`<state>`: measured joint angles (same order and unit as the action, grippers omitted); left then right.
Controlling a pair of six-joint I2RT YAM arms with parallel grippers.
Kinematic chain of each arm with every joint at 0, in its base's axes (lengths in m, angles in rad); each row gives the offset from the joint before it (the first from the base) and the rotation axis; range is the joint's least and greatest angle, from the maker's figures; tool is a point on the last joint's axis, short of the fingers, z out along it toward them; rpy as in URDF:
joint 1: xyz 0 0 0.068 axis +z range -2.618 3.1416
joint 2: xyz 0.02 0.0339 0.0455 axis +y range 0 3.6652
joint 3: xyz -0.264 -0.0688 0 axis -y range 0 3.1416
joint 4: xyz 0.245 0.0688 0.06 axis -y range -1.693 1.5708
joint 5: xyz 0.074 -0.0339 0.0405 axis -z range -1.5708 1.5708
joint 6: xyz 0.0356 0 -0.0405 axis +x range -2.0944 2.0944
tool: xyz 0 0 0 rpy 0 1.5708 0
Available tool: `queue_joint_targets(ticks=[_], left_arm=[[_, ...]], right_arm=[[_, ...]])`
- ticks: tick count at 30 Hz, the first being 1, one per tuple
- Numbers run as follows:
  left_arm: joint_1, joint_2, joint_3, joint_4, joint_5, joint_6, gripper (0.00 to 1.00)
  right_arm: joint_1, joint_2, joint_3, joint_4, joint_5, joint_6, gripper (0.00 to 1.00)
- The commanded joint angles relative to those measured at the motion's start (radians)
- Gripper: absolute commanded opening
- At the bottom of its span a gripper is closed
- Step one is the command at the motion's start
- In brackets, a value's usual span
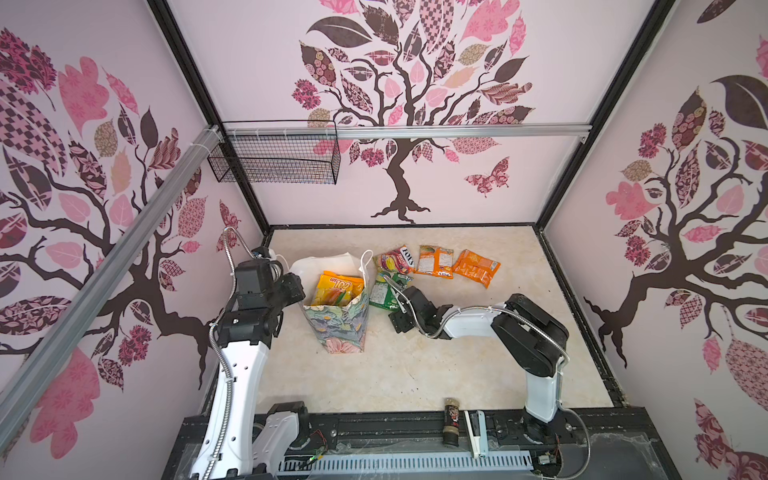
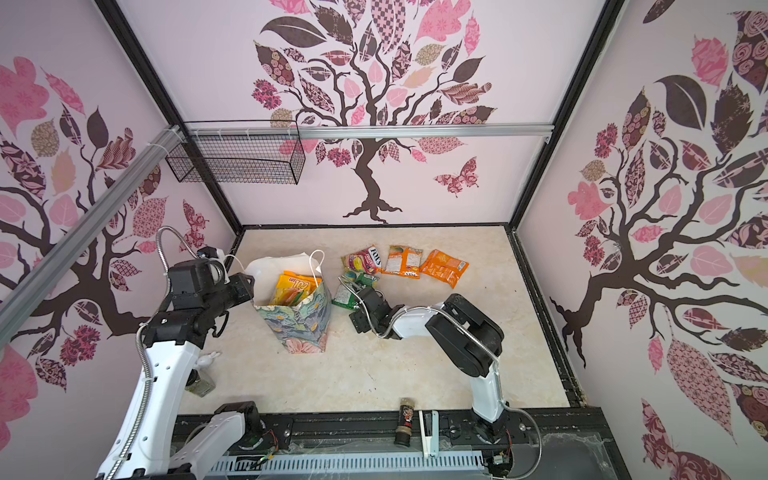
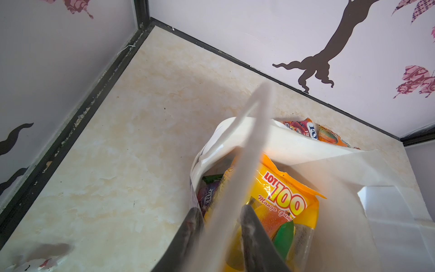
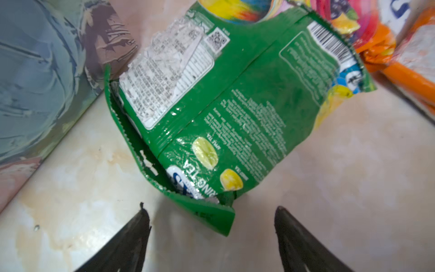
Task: Place the snacks into the paper bag
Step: 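Lower the right gripper onto the green tea candy bag and close on it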
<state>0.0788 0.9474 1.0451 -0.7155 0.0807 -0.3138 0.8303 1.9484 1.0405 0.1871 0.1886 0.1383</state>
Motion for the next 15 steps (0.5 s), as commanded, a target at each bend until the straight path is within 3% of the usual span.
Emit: queue_joint_targets(ticks=[1, 10, 15], left_arm=[[0.003, -0.011, -0.03, 0.024, 0.01, 0.004, 0.34], [0.006, -0.014, -0.03, 0.025, 0.009, 0.004, 0.34], [0.005, -0.018, -0.032, 0.026, 0.005, 0.005, 0.34]], right_arm=[[-0.013, 0.039, 0.026, 0.016, -0.023, 0.052, 0.84], [-0.027, 0.065, 0.049, 0.026, -0.03, 0.088, 0.83], [-0.032, 0.088, 0.075, 0.014, -0.044, 0.106, 0.75]])
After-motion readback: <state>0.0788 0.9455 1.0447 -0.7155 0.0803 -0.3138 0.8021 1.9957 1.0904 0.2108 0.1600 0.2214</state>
